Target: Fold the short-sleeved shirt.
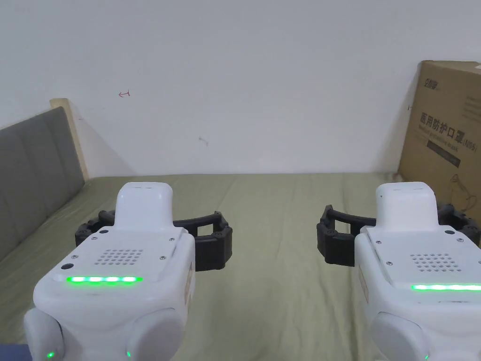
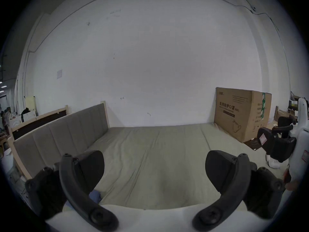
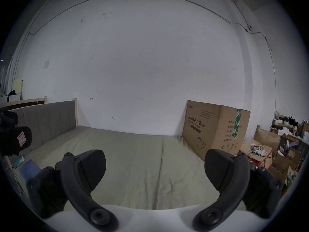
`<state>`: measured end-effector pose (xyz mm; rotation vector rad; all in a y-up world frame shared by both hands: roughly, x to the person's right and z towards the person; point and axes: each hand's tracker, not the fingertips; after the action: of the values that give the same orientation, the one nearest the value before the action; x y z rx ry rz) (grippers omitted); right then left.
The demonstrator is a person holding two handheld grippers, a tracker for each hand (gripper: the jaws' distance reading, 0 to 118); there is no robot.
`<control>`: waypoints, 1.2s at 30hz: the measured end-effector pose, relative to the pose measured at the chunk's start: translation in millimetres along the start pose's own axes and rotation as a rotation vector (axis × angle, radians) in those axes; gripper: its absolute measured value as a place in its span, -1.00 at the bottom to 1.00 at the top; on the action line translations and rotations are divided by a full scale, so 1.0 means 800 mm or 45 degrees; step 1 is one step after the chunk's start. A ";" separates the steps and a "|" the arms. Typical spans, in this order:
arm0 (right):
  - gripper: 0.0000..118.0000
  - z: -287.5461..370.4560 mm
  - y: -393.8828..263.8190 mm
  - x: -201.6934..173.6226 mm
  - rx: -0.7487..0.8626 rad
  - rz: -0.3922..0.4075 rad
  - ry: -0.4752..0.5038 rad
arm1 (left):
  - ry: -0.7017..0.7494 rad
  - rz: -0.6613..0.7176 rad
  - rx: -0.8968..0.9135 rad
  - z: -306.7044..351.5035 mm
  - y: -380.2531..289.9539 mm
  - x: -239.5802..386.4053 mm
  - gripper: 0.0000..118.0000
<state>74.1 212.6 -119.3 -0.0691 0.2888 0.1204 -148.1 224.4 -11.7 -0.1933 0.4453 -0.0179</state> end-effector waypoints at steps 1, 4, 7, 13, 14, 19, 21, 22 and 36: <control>0.97 0.004 0.001 -0.003 -0.005 0.001 -0.001 | 0.005 0.006 0.008 0.001 -0.002 0.000 1.00; 0.97 0.003 0.000 -0.002 -0.017 -0.003 -0.005 | 0.049 -0.008 0.018 0.002 -0.001 0.003 1.00; 0.97 0.003 0.000 -0.003 -0.028 -0.006 0.001 | 0.056 -0.010 0.039 0.006 0.000 0.007 1.00; 0.97 0.002 -0.003 -0.003 -0.045 -0.007 0.006 | 0.086 -0.040 0.015 0.006 0.000 0.016 1.00; 0.97 -0.001 -0.004 0.000 -0.053 -0.017 0.013 | 0.081 -0.036 0.003 0.005 0.001 0.017 1.00; 0.97 -0.002 -0.005 0.001 -0.075 -0.031 0.008 | 0.087 -0.043 -0.036 0.002 0.003 0.025 1.00; 0.97 -0.001 -0.005 0.000 -0.082 -0.027 0.009 | 0.102 -0.054 -0.045 0.000 0.003 0.028 1.00; 0.97 -0.001 -0.005 0.000 -0.086 -0.023 0.011 | 0.111 -0.055 -0.049 0.000 0.003 0.029 1.00; 0.97 -0.016 -0.012 0.009 -0.095 -0.019 0.009 | 0.069 0.061 -0.120 -0.012 0.005 0.018 1.00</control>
<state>78.3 202.4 -132.8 -0.1454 0.2907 0.1162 -139.0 225.8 -27.1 -0.2751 0.5053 0.0446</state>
